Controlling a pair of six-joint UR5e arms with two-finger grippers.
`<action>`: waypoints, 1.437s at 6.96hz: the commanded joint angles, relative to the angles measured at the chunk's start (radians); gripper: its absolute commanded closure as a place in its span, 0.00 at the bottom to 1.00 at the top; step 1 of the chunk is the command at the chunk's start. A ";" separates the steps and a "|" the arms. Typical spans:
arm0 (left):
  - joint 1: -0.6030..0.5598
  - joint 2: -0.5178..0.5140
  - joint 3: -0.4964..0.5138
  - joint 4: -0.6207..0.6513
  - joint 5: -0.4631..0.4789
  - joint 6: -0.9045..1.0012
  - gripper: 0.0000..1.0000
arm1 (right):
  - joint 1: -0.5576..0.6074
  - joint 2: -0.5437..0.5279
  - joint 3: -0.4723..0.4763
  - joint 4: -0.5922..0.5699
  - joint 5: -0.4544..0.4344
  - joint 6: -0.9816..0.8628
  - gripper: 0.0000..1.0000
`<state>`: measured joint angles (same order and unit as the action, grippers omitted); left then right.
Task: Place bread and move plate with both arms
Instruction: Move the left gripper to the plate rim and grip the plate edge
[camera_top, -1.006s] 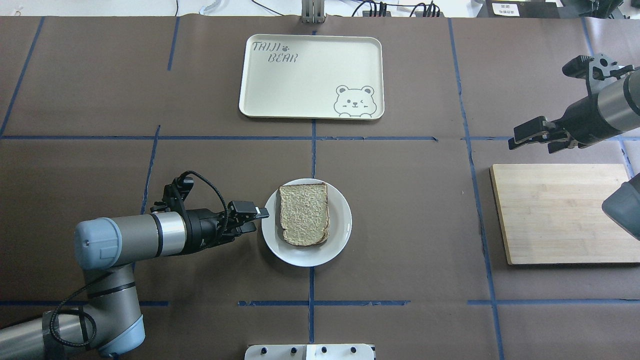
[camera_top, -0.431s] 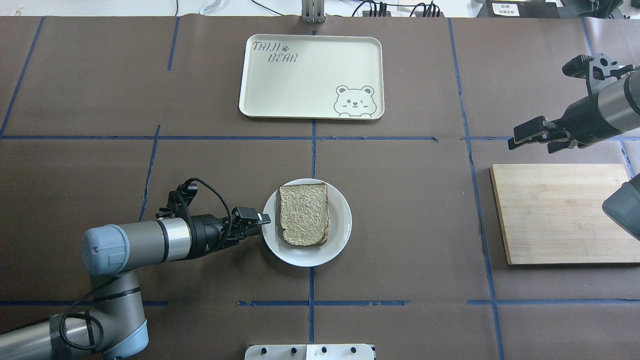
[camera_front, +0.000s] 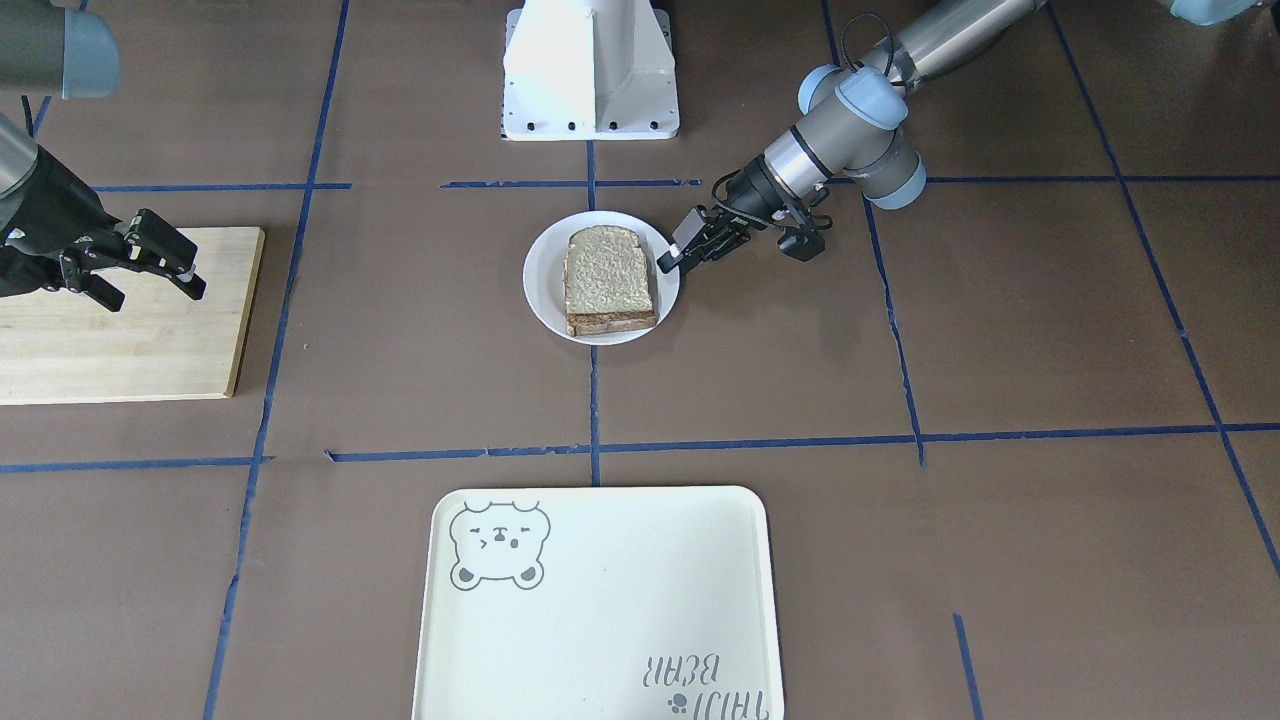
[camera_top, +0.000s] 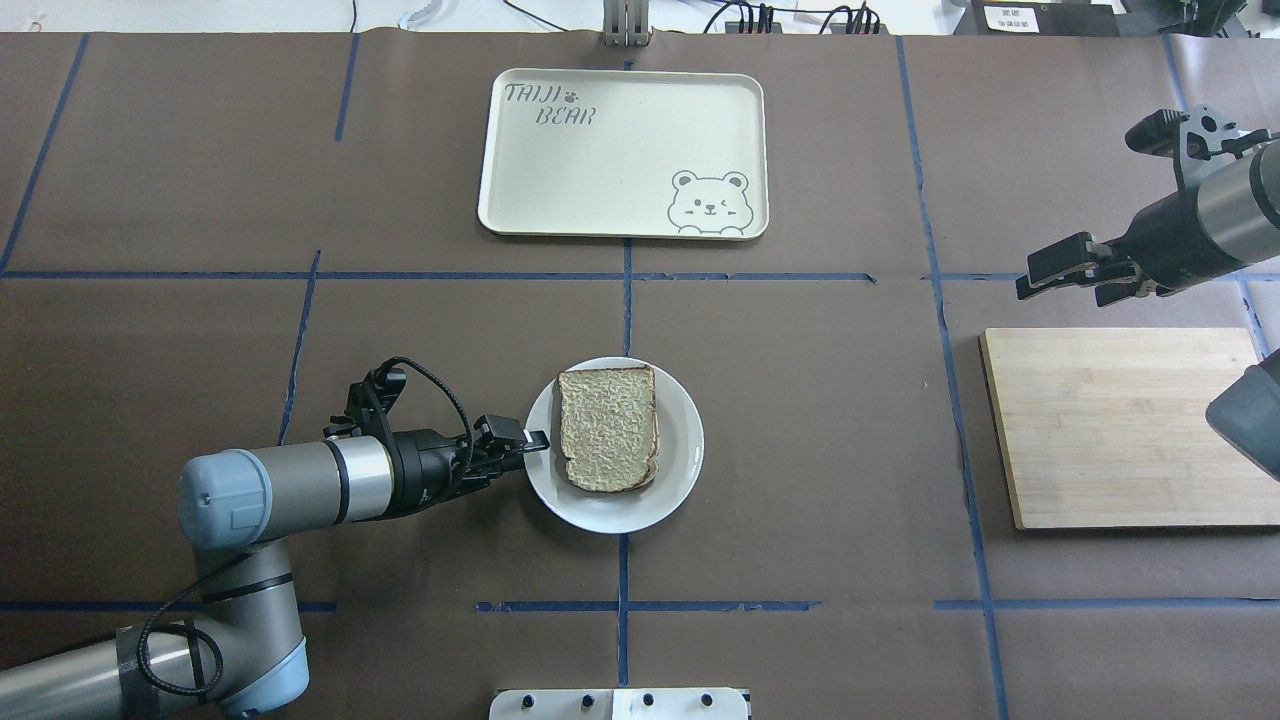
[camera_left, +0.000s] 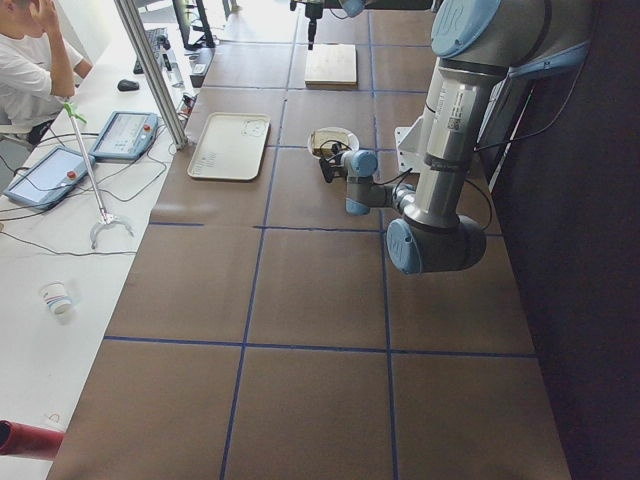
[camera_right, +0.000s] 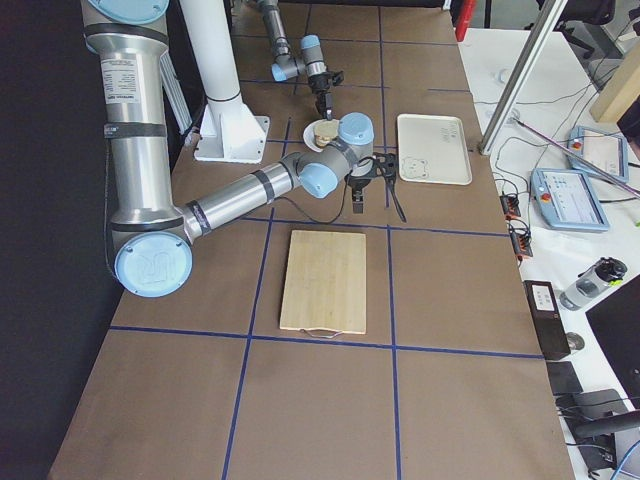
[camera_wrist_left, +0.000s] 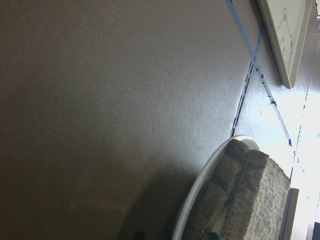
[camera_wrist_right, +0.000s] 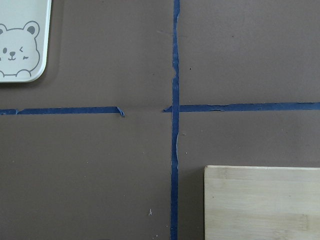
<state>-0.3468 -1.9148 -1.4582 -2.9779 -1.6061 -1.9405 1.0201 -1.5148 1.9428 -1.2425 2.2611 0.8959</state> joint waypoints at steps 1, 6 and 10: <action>0.003 -0.013 0.012 -0.003 0.000 0.000 0.55 | 0.000 -0.007 0.007 0.000 0.000 0.001 0.00; 0.012 -0.030 0.035 -0.003 0.000 0.000 0.66 | 0.000 -0.007 0.007 0.000 0.000 0.000 0.00; 0.011 -0.041 0.024 -0.038 0.002 -0.003 0.97 | 0.002 -0.007 0.008 0.000 0.000 0.000 0.00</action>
<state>-0.3359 -1.9496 -1.4289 -3.0006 -1.6057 -1.9424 1.0204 -1.5217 1.9502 -1.2425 2.2611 0.8959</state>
